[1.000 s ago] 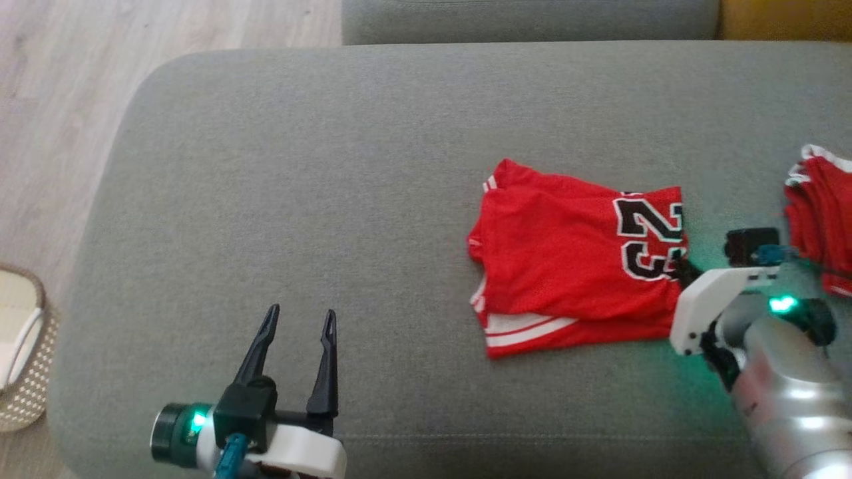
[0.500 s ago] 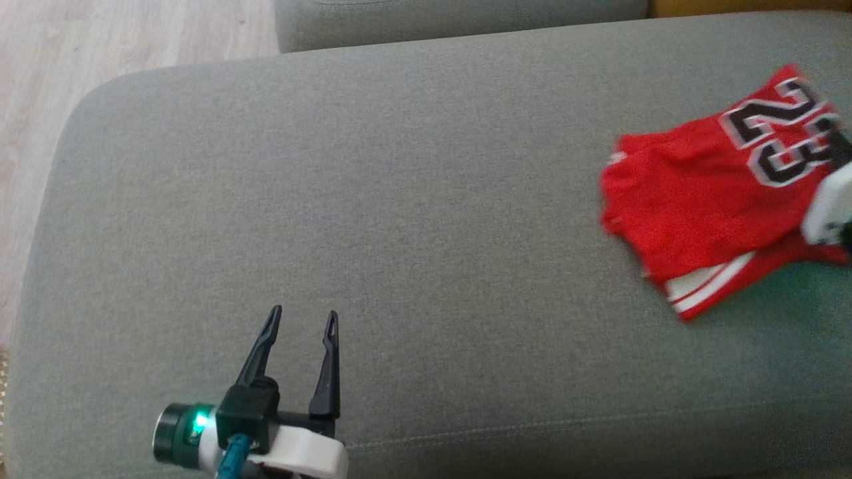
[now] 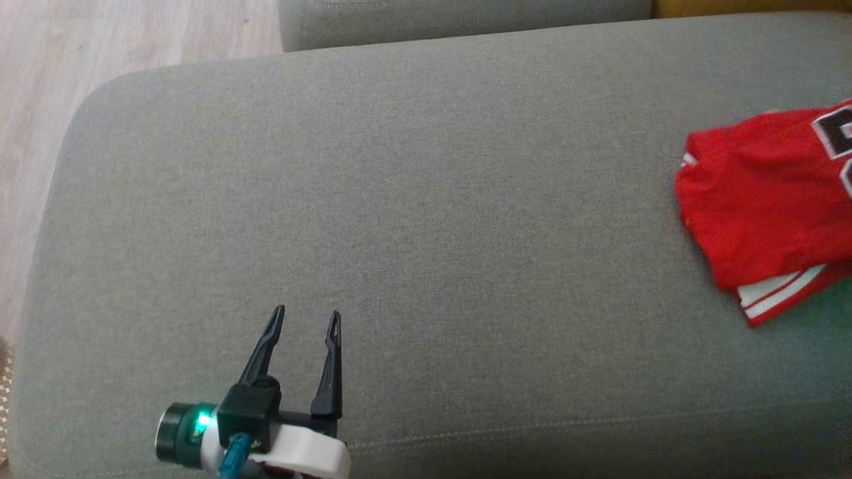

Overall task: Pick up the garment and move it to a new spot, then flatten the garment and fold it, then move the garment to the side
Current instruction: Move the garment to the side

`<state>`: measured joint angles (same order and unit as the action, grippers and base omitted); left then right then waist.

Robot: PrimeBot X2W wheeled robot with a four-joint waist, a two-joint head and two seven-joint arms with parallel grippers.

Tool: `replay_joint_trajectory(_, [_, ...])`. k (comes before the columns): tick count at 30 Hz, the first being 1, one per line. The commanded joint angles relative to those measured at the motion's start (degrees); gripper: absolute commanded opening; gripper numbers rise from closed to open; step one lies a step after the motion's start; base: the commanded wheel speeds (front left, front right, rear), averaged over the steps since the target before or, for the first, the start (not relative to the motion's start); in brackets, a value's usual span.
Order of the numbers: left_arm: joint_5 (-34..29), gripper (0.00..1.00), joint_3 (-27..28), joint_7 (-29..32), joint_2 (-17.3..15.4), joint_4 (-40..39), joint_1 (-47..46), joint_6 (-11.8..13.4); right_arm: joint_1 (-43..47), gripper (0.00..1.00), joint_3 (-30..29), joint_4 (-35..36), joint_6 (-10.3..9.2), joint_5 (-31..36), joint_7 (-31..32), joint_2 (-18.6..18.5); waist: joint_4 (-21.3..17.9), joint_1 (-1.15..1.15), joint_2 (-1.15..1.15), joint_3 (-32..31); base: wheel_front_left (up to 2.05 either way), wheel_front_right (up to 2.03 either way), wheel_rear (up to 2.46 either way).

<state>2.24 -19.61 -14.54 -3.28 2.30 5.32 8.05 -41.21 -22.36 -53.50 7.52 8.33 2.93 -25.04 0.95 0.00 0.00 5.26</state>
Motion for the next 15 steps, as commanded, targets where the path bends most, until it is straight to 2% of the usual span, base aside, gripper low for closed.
replay_joint_trajectory(1, [0.32,1.0,1.78,-0.46,0.4,-1.46,-2.4,0.1,0.48,1.0,0.22,3.31,-0.03,1.35,-1.18,1.09,0.15,0.0,0.0,-0.41,0.0,0.0,0.0])
replay_joint_trajectory(4, [0.98,1.0,2.33,-0.46,0.4,-1.41,-2.01,0.45,3.32,1.0,-0.57,7.4,-0.03,3.76,-2.93,5.4,0.31,0.0,0.0,-1.51,0.0,0.0,0.0])
replay_joint_trajectory(8, [2.64,1.0,2.86,-0.46,0.4,-1.6,-1.24,0.53,8.06,1.0,2.4,12.11,-0.03,2.55,-5.38,12.09,0.39,0.0,0.0,-3.26,0.0,0.0,0.0])
replay_joint_trajectory(12, [5.11,1.0,3.81,-0.46,0.4,-2.1,-0.45,0.06,14.28,1.0,9.39,16.5,-0.03,-1.68,-8.57,18.14,0.2,0.0,0.0,-4.99,0.0,0.0,0.0])
replay_joint_trajectory(15, [5.87,1.0,4.73,-0.46,0.4,-2.45,-0.28,-0.18,19.02,1.0,15.97,19.91,-0.03,-5.52,-12.45,20.5,-0.07,0.0,0.0,-5.42,0.0,0.0,0.0])
